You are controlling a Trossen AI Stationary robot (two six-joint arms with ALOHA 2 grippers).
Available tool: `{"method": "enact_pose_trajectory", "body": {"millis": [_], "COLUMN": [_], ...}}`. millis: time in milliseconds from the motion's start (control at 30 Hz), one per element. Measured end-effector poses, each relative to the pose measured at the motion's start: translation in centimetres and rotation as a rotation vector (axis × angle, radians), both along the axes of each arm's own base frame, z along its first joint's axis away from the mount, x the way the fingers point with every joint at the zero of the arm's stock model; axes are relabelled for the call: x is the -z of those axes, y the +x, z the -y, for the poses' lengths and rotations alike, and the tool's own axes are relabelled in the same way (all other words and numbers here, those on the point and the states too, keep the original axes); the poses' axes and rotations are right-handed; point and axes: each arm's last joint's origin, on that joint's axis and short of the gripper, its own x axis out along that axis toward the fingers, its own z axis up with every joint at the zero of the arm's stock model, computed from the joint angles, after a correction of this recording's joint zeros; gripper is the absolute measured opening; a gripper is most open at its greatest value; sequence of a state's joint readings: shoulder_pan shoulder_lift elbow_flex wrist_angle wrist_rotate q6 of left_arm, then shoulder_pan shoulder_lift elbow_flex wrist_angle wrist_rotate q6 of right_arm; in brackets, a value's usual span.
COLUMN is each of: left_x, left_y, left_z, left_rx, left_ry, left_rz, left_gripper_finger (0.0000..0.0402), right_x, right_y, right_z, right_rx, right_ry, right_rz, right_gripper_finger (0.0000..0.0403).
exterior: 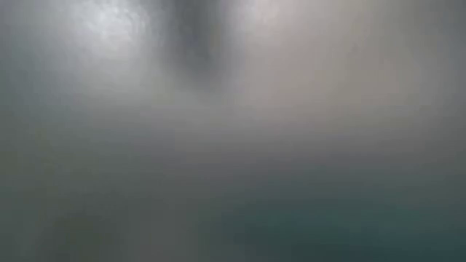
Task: Sort silverware by color (type)
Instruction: Put the black spoon into the yellow bin
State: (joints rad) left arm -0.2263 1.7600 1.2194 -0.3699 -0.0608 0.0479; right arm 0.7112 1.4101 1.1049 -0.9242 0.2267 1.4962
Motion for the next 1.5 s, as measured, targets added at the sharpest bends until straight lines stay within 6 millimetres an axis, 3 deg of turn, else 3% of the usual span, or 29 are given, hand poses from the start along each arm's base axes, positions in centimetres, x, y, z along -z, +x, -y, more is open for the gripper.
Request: {"method": "enact_pose_trajectory", "body": {"millis": [267, 433, 567, 700, 933, 1233, 1367, 1500], "left_x": [3.3, 3.9, 4.9, 6.5, 7.6, 8.9, 8.7, 6.8], "left_y": [6.4, 10.2, 12.0, 12.2, 12.8, 12.5, 12.4, 11.8], "left_z": [-0.1, -2.0, -4.1, -5.6, -6.6, -7.3, -7.4, -7.6], "left_rx": [0.146, 0.157, 0.128, 0.128, 0.124, 0.025, -0.025, -0.048], "left_ry": [0.15, 0.1, 0.096, 0.085, 0.083, 0.02, -0.023, -0.019], "left_rz": [-0.176, -0.186, -0.254, -0.368, -0.392, -0.47, -0.481, -0.467], "left_gripper_finger": [0.0129, 0.0129, 0.0129, 0.0124, 0.0102, 0.0007, 0.0003, 0.0002], "right_x": [0.3, 0.4, 0.3, 0.3, 0.5, 0.5, 0.5, 0.5], "right_y": [-1.9, -3.0, -3.3, -3.4, -3.6, -3.8, -3.7, -3.7], "right_z": [0.4, 1.2, 1.6, 1.6, 1.8, 1.9, 1.8, 1.8], "right_rx": [-0.061, -0.063, -0.076, -0.111, -0.119, -0.114, -0.096, -0.096], "right_ry": [-0.072, -0.161, -0.196, -0.207, -0.225, -0.223, -0.22, -0.217], "right_rz": [-0.188, -0.294, -0.333, -0.342, -0.35, -0.346, -0.345, -0.341], "right_gripper_finger": [0.0116, 0.0116, 0.0116, 0.0116, 0.0116, 0.0116, 0.0116, 0.0116]}}
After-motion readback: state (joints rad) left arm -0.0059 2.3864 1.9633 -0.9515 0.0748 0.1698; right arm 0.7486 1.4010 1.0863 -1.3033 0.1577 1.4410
